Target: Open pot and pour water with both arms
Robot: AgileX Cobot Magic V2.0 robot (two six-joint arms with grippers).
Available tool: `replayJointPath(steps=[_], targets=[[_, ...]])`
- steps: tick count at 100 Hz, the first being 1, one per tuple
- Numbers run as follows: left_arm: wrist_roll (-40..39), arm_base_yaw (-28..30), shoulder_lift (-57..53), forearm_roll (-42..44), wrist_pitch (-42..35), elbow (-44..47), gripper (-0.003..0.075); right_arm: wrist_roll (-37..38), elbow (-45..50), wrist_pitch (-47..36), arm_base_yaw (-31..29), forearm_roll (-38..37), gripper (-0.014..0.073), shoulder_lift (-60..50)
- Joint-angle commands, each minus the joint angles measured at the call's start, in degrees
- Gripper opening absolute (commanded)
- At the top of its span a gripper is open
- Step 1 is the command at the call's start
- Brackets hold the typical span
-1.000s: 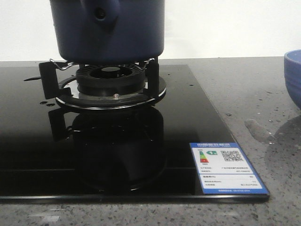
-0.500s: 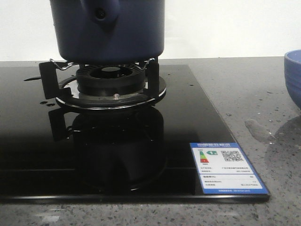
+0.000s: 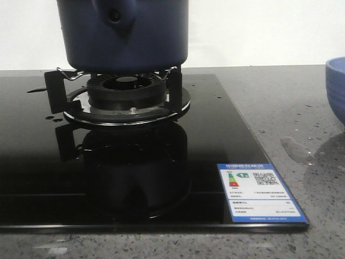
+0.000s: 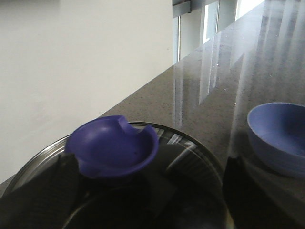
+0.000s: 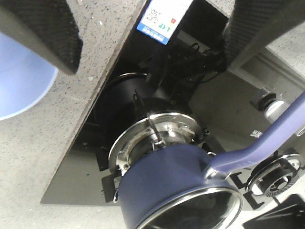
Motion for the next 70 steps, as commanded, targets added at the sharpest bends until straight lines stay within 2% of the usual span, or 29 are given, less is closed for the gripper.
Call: replayJointPath(steps=[1,31,70], targets=[[1.8,-0.4,-0.1,-6.4,1.1,-2.1,0.0552,-0.8,-2.0,-3.2,0.1,2.9,0.0554,0.6],[2.7,-0.6,4.7,-8.7,4.2,-4.2,0.0549,-0.8,-2.0,-5.4,0.1,2.9,0.0554,0.6],[2.7,-4.0,10.1,-8.2,3.3,-9.5,0.0542,-0.8,-2.0,-5.6,0.1,2.9,0.0554,0.6]])
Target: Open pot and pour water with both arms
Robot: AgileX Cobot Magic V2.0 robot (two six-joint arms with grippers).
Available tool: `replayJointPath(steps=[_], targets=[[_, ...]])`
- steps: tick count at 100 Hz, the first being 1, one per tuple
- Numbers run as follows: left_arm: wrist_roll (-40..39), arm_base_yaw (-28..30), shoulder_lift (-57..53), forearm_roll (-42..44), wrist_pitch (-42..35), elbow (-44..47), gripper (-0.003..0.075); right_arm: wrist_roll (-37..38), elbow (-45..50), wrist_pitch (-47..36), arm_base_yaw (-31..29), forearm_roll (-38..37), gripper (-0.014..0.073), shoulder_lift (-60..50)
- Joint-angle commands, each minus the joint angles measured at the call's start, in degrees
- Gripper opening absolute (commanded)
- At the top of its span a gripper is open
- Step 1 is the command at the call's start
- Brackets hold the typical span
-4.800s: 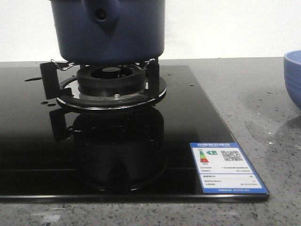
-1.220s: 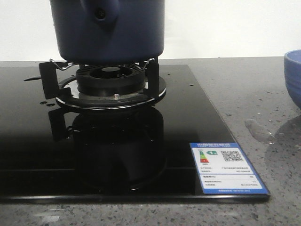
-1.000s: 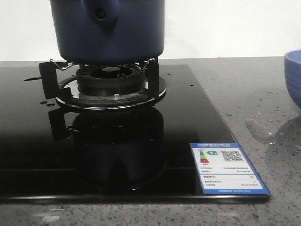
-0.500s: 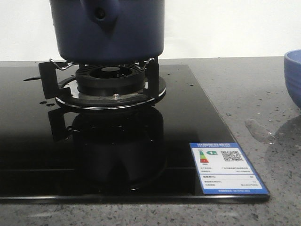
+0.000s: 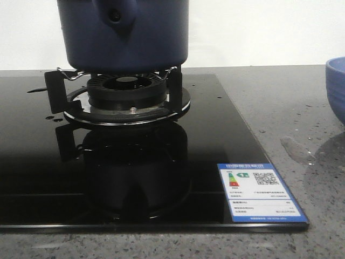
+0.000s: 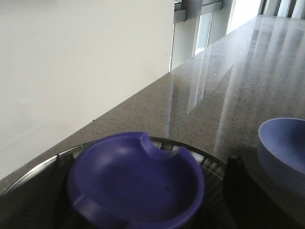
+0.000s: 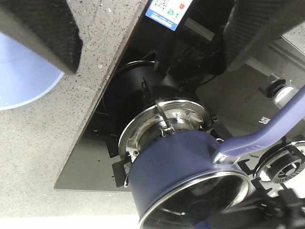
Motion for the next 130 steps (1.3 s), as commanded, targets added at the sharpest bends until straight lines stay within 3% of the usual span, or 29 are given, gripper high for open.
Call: replayJointPath(steps=[1,10,31,42,58,75,93,111,130], targets=[[0.2,-0.9,-1.2,-3.5,2.2,-2.6,0.0542,-0.7,-2.0,-2.8,0.1,2.8,0.0554,0.6],[0.2,-1.0,-1.1,-3.6,2.2,-2.9,0.0508,-0.7,-2.0,-2.8,0.1,2.8,0.0554,0.6],[0.2,-1.0,-1.1,-3.6,3.2,-3.0,0.0238,-0.7,-2.0,-2.8,0.1,2.8,0.0554,0.6],[0.1,-1.0,-1.1,-4.1,4.3,-3.0,0.0173,-0.7,-2.0,-2.8,0.1,2.8,0.0528,0.6],[0.0,-0.3,-2.7,-7.0,3.8,-3.2,0.0173,-0.7,-2.0,-2.8,0.1,2.8,0.0473,0.6],[-1.1,1.6,-7.2,-6.7,2.4,-3.6,0.0198,-0.7,-2.0,-2.8,0.1,2.8,0.047,0.6],[-7.9,5.7,-14.0,-2.8,-0.7,-3.4,0.0293,-0.7,-2.0,-3.3,0.1,2.8,0.047,0.6],[-13.1,10.9,-22.0,0.3,-5.4,0.5,0.0296,-0.7,-2.0,-4.4,0.1,2.8,0.047,0.6],[-16.1,13.7,-30.6,0.2,-8.5,8.1,0.0296,0.8,-2.7,-13.2,0.1,1.6,0.047,1.7]])
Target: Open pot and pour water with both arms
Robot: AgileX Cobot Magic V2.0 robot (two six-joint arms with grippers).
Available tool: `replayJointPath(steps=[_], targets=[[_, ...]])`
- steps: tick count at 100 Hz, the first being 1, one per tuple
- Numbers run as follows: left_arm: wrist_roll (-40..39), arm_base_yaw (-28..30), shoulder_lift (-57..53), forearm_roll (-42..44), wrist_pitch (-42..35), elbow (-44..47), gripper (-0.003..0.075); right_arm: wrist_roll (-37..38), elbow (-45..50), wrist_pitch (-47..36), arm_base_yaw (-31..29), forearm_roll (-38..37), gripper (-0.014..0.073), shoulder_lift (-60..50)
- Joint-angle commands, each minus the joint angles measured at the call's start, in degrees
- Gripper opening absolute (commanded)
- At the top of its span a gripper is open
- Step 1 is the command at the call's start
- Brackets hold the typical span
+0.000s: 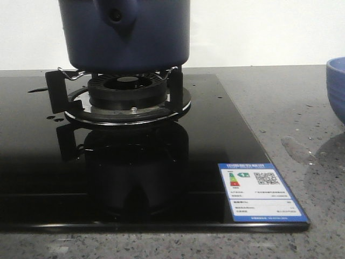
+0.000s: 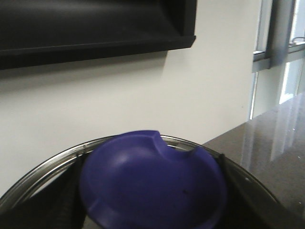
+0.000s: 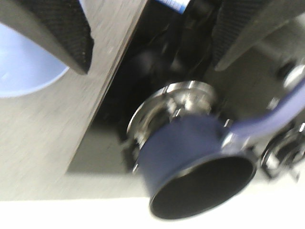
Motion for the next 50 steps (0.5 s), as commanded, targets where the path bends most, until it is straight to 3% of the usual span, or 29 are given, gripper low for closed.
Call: replayJointPath(steps=[1,8,17,26,33,41,50], targets=[[-1.8,0.4,-5.3,-4.1,-0.3,2.0,0.0296,0.3,-3.1,-7.5,0.0,1.0,0.047,1.8],[-1.8,0.3,-8.2,-4.1,-0.7,4.3,0.0295,4.2,-5.7,-8.2,0.0,-4.7,0.047,3.4],[-1.9,-0.7,-11.5,-4.1,-2.3,6.9,0.0295,16.4,-11.4,-4.8,0.0,-20.4,0.047,6.9],[-1.9,-2.3,-14.0,-4.0,-4.7,8.5,0.0295,31.6,-18.2,5.1,0.0,-38.7,0.047,11.4],[-1.9,-3.6,-15.0,-3.4,-6.1,8.6,0.0295,39.1,-21.6,12.5,0.0,-47.8,0.047,14.2],[-1.9,-4.5,-15.5,-3.1,-7.0,8.6,0.0295,41.9,-23.7,18.5,0.0,-53.3,0.047,17.1],[-1.9,-4.9,-15.5,-3.1,-7.2,8.6,0.0295,42.8,-23.4,18.7,0.0,-53.8,0.047,19.1]])
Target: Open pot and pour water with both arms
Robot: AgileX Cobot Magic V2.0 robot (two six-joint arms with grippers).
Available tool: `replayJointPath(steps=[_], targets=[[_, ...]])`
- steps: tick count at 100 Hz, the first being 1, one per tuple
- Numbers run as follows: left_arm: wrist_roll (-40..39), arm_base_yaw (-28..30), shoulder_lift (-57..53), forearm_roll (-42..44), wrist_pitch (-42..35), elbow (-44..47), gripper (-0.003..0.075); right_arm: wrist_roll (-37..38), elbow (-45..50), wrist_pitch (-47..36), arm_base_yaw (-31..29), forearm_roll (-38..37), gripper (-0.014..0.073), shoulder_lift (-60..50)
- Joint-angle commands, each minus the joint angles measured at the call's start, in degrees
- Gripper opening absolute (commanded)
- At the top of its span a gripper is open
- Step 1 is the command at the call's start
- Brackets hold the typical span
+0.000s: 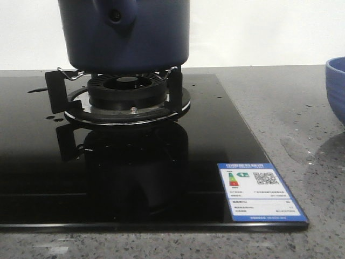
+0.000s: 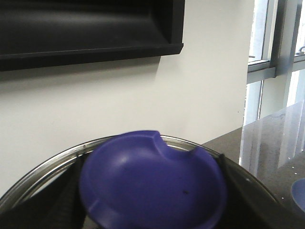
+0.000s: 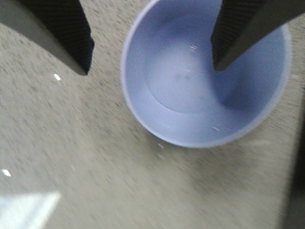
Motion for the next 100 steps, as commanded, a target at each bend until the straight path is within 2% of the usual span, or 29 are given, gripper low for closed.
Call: replayJointPath(steps=[1,14,25,39,48,59,68,100], targets=[[-0.6,-0.7,-0.8,-3.6,-0.3,-1.9,0.0295,2.3,-1.9,-0.7,0.0,-2.5,0.047,1.7],[-0.9,-0.8,-0.8,-3.8,-0.3,-1.9,0.0295,2.6,0.0,-1.5,-0.3,-1.4,0.047,4.5],[-0.9,-1.8,-0.8,-4.0,-0.3,-1.9,0.0295,2.6,2.6,-2.8,-3.9,0.5,0.047,6.5],[-0.9,-3.2,-0.8,-4.0,-0.3,-1.9,0.0295,1.5,7.6,-6.4,-9.3,7.9,0.047,7.6],[-0.9,-3.2,-0.8,-4.0,-0.3,-1.9,0.0295,-1.2,10.3,-9.3,-9.5,13.4,0.047,7.9],[-0.9,-3.2,-0.8,-4.0,-0.3,-1.9,0.0295,-1.2,12.9,-11.0,-9.5,14.3,0.0467,9.6],[-0.9,-3.4,-0.8,-4.0,-0.3,-1.9,0.0295,-1.2,14.4,-11.5,-9.5,15.1,0.0399,11.2],[-0.9,-3.4,-0.8,-4.0,-0.3,-1.9,0.0295,-1.5,14.7,-13.0,-9.5,19.1,0.001,10.8]])
